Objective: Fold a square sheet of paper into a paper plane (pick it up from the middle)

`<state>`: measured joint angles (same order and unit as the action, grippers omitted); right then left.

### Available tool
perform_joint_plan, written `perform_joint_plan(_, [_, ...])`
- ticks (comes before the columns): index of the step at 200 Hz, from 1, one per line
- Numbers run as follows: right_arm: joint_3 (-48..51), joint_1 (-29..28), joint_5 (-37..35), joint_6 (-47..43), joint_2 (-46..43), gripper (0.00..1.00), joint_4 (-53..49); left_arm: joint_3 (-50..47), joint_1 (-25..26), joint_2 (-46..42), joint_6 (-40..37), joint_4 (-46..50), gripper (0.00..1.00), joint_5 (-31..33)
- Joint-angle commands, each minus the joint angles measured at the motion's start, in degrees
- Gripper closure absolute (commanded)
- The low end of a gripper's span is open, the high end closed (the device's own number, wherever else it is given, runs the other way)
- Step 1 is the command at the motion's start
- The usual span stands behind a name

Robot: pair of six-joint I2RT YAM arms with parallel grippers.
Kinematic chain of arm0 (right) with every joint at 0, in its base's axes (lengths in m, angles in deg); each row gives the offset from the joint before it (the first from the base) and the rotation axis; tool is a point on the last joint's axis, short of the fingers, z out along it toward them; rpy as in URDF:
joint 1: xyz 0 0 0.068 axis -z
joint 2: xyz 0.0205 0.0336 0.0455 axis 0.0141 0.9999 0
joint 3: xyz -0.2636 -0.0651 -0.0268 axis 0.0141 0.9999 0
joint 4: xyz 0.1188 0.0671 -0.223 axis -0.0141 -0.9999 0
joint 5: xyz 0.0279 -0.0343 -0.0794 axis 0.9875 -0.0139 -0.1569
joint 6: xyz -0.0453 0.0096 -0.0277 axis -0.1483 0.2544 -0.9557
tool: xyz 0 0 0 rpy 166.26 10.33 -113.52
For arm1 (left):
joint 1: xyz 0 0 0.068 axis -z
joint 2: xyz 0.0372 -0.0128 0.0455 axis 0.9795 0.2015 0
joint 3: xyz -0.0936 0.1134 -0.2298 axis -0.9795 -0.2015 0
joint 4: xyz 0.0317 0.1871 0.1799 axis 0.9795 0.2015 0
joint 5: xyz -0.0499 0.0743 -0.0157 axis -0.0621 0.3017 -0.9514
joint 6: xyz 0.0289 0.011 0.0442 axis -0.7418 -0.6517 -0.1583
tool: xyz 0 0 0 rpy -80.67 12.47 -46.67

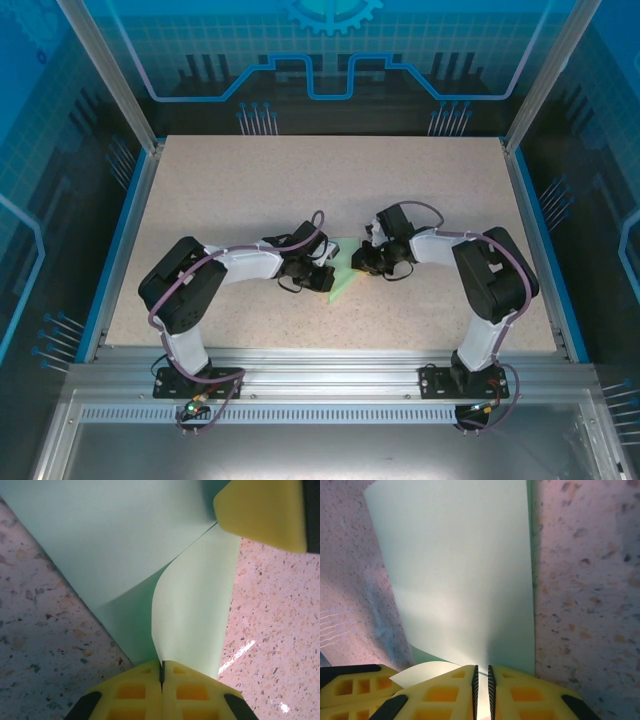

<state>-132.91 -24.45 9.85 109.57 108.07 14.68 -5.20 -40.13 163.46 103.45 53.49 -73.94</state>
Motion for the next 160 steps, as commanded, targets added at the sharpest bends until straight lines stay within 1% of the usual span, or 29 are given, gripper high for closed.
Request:
perform_joint_plan(1, [-1.04, 1.57, 0.36, -0.17, -2.17, 0.81, -0.58, 0.62, -0.55, 0.8, -1.13, 2.9, 0.94, 0.18])
perform_joint_plan(36, [-0.86, 1.73, 0.43, -0.11, 0.81, 0.82, -0.22, 0.87, -0.56, 1.01, -1.14, 2.99, 0.94, 0.18])
perform_joint_plan(70, [-0.46, 1.86, -2.86, -0.59, 3.32, 0.82, -2.37, 0.81, -0.59, 1.04, -1.05, 2.86, 0.94, 0.17])
perform_joint_plan(94, [-0.6, 1.83, -2.8, -0.91, 0.88, 0.82, -3.03, 0.72, -0.59, 0.88, -0.96, 2.92, 0.94, 0.1])
perform_joint_plan(116, [-0.61, 1.43, -1.93, -1.19, -4.03, 0.82, -3.6, 0.86, -0.55, 0.87, -0.79, 2.9, 0.94, 0.11])
perform_joint_plan(137, [0.23, 0.09, -1.04, -0.55, -7.49, 0.81, -3.19, 0.96, -0.57, 0.93, -0.71, 2.92, 0.94, 0.13])
perform_joint_plan(160, [2.33, -2.82, 0.84, 1.87, -7.46, 0.81, -0.09, 1.23, -0.61, 0.86, -0.78, 3.06, 0.94, 0.11])
